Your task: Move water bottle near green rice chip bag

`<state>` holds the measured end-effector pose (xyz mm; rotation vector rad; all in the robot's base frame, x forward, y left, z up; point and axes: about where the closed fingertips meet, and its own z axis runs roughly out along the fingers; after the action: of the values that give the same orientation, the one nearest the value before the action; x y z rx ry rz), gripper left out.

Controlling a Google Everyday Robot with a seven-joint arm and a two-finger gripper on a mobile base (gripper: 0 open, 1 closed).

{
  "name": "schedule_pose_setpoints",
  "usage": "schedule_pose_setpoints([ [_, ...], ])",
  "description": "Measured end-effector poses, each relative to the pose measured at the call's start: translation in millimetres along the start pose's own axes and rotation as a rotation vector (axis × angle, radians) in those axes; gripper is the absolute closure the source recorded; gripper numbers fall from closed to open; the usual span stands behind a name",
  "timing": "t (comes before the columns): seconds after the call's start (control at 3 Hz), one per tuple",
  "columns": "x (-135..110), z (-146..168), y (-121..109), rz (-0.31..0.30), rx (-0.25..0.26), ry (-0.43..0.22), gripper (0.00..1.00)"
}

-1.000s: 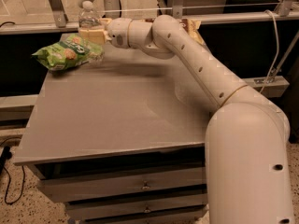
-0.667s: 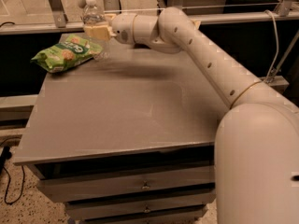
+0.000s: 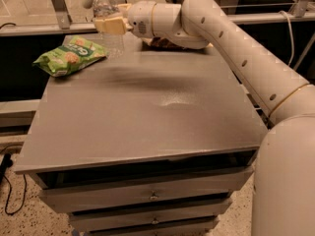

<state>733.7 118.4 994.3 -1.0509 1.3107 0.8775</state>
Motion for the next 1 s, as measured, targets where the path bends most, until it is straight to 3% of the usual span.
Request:
schedule_pose_setpoints([
  [1.0,33,32,10,0.074,-0.037,-0.048,1.0],
])
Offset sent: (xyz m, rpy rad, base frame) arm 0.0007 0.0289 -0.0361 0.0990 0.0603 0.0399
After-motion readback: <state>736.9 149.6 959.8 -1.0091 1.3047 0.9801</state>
